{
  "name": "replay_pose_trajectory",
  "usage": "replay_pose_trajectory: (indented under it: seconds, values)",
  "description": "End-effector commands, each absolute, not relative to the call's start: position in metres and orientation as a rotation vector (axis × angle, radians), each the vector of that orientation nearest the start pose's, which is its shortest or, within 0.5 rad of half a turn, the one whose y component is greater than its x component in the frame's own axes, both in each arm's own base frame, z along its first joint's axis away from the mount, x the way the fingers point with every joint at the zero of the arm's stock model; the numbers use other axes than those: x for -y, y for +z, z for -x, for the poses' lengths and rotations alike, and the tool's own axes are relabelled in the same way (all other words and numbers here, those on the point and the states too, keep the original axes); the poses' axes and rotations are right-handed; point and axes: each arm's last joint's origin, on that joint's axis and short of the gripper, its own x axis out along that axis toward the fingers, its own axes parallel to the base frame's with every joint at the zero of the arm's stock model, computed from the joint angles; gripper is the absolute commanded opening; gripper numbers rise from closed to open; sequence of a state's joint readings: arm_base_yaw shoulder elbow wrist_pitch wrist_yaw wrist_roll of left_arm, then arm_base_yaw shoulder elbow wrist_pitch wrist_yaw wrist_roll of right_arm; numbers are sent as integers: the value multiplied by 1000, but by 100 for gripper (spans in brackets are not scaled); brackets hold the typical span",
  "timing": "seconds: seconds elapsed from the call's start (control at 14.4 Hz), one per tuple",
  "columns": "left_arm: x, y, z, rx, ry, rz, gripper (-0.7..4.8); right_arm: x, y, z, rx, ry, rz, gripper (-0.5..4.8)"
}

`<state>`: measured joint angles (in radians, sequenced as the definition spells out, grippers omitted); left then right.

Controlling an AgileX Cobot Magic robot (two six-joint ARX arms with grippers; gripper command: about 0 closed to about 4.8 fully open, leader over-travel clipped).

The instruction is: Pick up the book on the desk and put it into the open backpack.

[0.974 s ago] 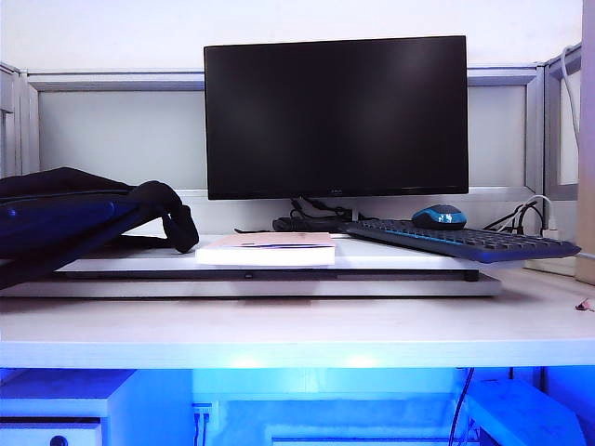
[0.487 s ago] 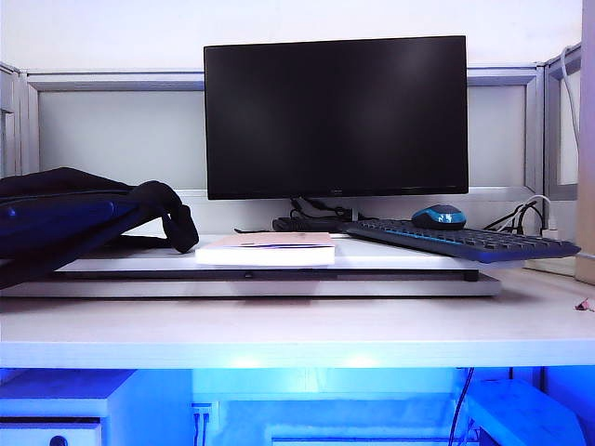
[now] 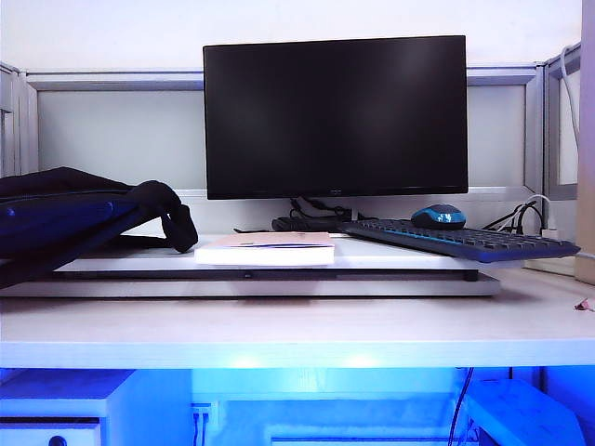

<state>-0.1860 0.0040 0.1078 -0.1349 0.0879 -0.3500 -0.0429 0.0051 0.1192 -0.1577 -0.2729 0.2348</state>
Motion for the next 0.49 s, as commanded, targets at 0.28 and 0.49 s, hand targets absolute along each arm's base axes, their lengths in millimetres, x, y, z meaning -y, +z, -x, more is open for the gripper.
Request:
replay_pose_trajectory:
  seconds: [0.28, 0.49]
  values:
    - [15, 261, -67, 129, -304, 356, 479, -5, 252, -68, 176, 255, -205, 479]
    - [17, 293, -73, 113, -324, 350, 479, -6, 280, -65, 200, 282, -231, 479]
